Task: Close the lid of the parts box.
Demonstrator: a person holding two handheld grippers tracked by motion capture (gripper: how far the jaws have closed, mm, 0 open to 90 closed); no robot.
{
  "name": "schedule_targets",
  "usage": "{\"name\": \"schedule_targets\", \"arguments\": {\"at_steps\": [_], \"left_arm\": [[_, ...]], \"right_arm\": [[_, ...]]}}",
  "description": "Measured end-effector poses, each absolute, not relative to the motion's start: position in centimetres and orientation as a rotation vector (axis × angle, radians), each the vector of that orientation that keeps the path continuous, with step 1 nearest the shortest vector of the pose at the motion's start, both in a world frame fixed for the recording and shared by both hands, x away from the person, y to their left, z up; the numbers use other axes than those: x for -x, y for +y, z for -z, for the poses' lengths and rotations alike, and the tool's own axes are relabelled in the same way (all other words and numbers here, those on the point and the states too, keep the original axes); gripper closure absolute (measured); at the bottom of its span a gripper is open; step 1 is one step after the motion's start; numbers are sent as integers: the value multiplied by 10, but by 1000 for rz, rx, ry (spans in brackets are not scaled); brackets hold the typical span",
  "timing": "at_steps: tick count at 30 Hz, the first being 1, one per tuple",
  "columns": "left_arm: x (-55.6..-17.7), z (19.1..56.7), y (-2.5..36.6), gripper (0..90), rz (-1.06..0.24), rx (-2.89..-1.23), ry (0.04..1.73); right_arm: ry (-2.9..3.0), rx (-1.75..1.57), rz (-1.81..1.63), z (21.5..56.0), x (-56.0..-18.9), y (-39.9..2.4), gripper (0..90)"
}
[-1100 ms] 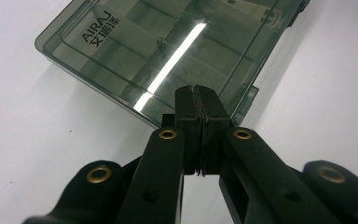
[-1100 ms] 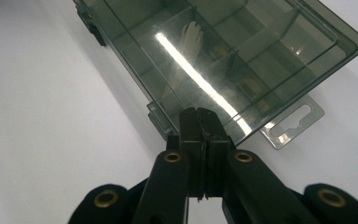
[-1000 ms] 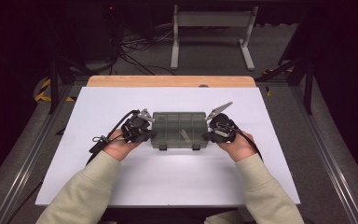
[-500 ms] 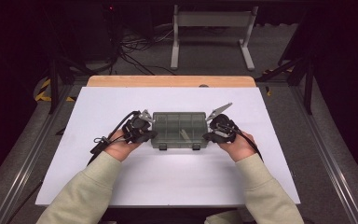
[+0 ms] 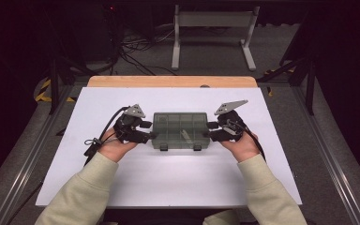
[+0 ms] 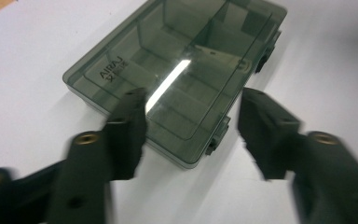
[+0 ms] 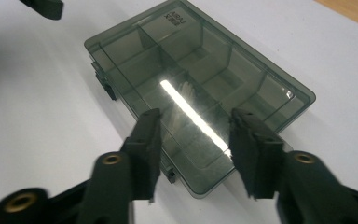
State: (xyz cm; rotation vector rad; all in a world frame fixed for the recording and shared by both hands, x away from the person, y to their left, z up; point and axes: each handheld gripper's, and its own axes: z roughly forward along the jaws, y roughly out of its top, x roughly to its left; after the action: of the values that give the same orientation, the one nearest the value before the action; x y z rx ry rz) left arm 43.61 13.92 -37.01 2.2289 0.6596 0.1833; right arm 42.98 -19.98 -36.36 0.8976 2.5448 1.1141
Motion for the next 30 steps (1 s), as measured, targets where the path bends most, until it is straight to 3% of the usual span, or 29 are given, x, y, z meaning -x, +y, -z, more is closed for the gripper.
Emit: {"name": "schedule_targets", "arguments": {"at_steps": [2, 8, 14, 19, 30], "left_arm": [[-432, 367, 142, 292, -193, -2210, 646], [-424, 359, 155, 108, -162, -2131, 606], [-415, 355, 170, 42, -176, -2052, 614], [-406, 351, 186, 15, -219, -1968, 613], [-390, 355, 212, 14, -298, -1864, 617]], "right_arm": [[2538, -880, -1127, 363, -428, -199, 402], [2500, -835, -1199, 358, -423, -198, 185], [2454, -787, -1276, 353, -416, -201, 58], [2405, -735, -1372, 348, -409, -204, 14], [2294, -648, -1482, 342, -390, -212, 5]]}}
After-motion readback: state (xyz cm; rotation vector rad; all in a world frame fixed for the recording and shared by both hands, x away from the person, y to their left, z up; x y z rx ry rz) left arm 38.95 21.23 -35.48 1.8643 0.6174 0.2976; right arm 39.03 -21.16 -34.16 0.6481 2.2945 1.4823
